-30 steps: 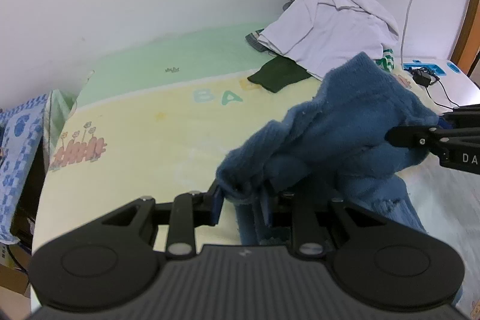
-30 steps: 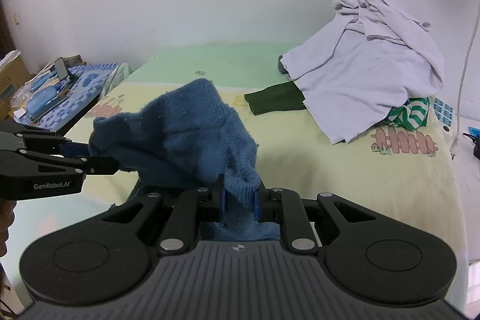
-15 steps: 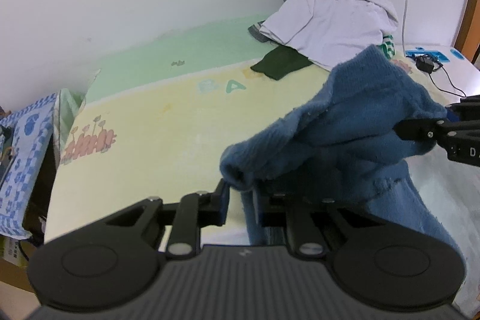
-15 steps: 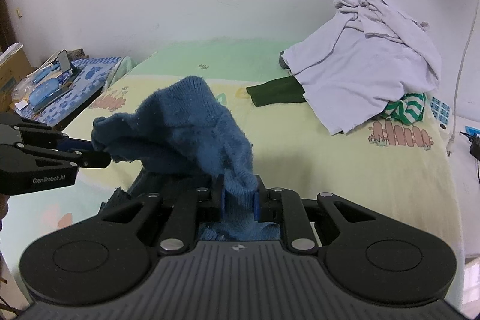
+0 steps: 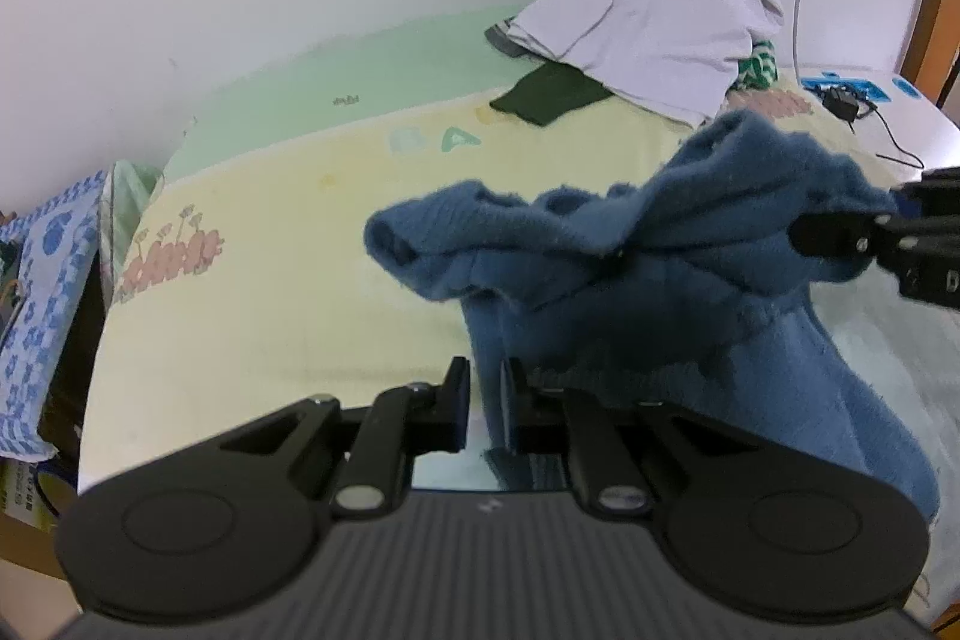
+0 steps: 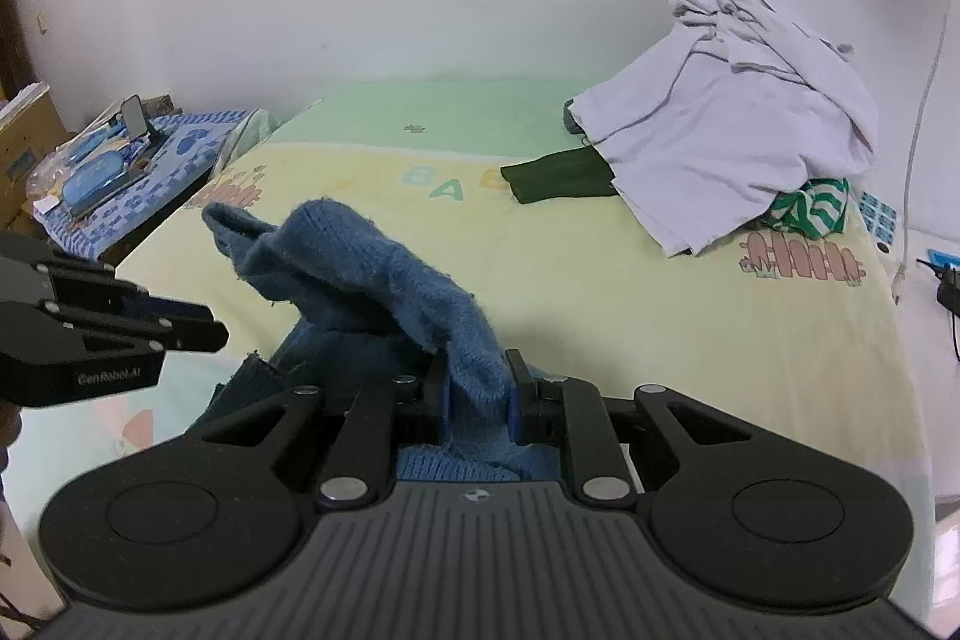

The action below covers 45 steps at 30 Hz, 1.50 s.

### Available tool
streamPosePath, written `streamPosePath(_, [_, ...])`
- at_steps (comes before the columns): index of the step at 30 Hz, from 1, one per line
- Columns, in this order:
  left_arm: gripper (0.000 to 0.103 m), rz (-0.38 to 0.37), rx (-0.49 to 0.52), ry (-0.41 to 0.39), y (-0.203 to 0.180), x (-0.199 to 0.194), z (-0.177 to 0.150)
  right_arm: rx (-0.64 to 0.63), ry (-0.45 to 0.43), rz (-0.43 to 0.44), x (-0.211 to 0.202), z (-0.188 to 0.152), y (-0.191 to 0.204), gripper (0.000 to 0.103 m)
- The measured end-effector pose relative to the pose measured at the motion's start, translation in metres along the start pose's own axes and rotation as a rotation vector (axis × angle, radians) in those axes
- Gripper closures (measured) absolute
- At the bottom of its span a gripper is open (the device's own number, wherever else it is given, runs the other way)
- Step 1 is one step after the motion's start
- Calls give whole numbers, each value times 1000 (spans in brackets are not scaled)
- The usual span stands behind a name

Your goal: Fold clothes

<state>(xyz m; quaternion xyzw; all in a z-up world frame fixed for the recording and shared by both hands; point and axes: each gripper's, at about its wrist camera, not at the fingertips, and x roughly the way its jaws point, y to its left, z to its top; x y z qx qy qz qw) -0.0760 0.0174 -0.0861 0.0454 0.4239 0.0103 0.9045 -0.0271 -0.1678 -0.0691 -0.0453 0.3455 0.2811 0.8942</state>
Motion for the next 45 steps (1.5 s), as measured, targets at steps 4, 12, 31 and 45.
streamPosePath(4, [93, -3, 21, 2, 3, 3, -3, 29, -1, 1, -1, 1, -4, 86])
streamPosePath(12, [71, -35, 135, -65, 8, 4, -17, 39, -7, 11, -8, 5, -7, 86])
streamPosePath(31, [44, -24, 543, -244, 8, 8, 7, 27, 17, 19, -3, 7, -12, 86])
streamPosePath(45, [73, -60, 574, -219, 4, 18, 7, 29, 30, 24, 1, 9, -21, 86])
